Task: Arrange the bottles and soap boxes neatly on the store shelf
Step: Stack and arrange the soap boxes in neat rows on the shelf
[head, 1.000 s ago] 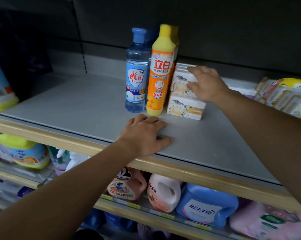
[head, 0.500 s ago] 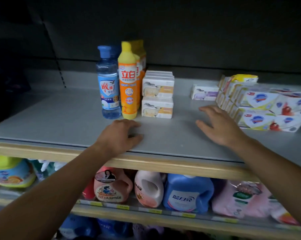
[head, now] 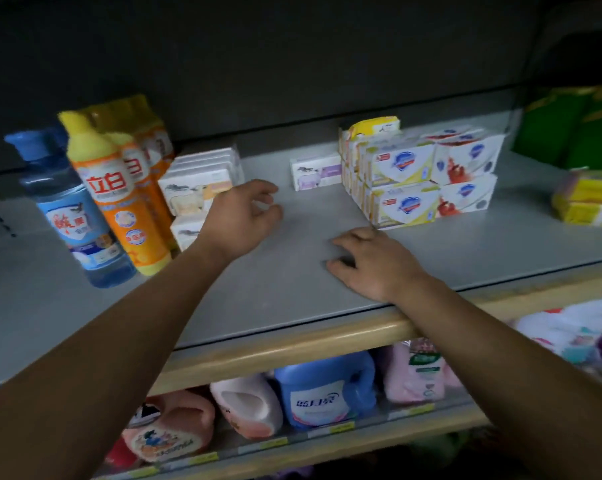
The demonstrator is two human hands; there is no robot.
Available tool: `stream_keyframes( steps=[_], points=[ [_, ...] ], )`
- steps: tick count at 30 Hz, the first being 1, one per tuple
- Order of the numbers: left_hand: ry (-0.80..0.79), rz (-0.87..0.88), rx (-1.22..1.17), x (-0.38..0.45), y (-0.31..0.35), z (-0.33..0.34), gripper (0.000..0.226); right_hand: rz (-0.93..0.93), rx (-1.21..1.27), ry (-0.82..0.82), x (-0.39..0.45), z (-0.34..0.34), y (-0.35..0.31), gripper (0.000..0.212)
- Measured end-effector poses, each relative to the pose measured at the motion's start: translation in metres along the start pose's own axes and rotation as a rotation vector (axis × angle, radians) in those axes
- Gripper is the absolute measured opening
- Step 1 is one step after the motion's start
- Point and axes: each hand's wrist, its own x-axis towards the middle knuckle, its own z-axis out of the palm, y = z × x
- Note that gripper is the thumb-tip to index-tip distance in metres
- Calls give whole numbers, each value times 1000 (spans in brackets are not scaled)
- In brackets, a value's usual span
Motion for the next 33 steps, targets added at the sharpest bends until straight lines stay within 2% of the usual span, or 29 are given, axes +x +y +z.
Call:
stream_keyframes(
  steps=[3,7,11,18,24,28,33],
  points=[
    [-27,-9,38,38,6,30,39,2,5,3,2,1,1,61],
    [-96,13,200,86,-1,67,51,-7,6,17,1,3,1,59],
    [-108,23,232,126,-19,100,55,-3,44,41,0,3,1,54],
    [-145,36,337,177,-40,140,74,-2,35,61,1,4,1,53],
    [-29,-85,418,188,-38,148,60,12,29,85,1,5,-1,52],
    [7,-119,260,175,-27,143,54,5,13,62,2,4,1,53],
    [57,-64,161,134,-6,108,44,17,39,47,3,4,3,51]
  ],
)
